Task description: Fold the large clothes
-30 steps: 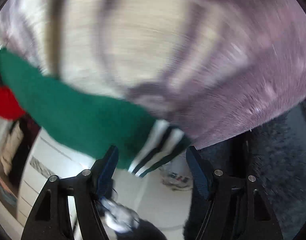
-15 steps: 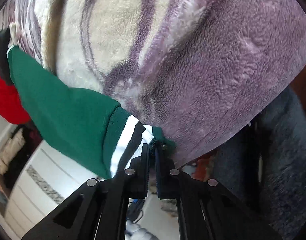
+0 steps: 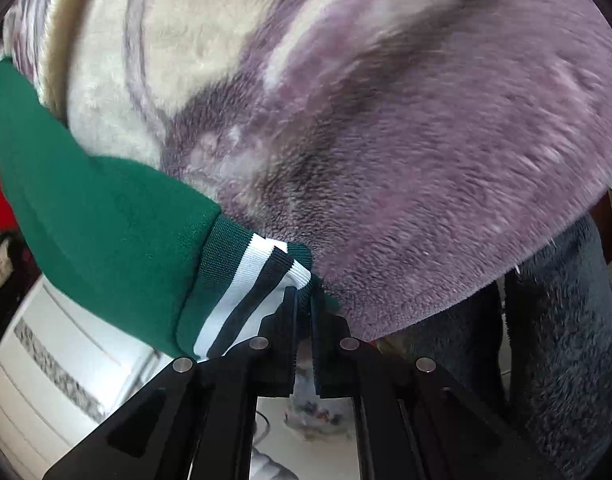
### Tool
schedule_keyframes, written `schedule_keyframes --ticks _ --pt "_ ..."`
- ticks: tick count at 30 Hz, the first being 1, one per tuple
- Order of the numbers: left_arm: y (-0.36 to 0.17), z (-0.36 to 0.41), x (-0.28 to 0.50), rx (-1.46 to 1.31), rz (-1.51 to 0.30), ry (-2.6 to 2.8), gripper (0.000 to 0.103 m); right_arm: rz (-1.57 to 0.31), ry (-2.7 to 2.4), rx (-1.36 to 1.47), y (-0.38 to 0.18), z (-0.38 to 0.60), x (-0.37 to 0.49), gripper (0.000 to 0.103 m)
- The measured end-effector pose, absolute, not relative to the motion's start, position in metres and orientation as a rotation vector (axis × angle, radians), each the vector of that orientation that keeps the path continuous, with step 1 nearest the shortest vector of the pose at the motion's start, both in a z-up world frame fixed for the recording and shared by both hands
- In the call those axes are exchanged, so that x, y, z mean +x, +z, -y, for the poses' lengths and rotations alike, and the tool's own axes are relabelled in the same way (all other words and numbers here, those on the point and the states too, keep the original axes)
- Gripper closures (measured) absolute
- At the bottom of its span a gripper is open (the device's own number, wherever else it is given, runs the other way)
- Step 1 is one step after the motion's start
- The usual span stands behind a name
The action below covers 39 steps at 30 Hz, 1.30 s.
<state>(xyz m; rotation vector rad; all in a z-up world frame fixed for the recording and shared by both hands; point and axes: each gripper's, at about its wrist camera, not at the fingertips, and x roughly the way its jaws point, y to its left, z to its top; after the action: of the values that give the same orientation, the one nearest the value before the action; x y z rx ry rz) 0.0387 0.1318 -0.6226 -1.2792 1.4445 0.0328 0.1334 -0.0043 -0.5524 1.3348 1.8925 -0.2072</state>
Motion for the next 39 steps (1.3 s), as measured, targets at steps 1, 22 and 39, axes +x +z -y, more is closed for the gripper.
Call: schedule_keyframes --ticks 1,22,39 --pt "-0.615 -0.133 0.041 -1.277 -1.453 -0.007 0.084 -1.915 -0.175 1.316 -0.552 0.0 0.141 0.093" --pt "-0.632 -0.084 0.15 -0.823 -1.455 -0.364 0.019 -1.73 0.597 0.849 -0.559 -0.146 0.256 0.007" --pt "-0.601 -0.07 0.116 -0.775 -1.341 -0.4 0.087 -1.72 0.383 1.067 -0.525 -0.249 0.239 0.08"
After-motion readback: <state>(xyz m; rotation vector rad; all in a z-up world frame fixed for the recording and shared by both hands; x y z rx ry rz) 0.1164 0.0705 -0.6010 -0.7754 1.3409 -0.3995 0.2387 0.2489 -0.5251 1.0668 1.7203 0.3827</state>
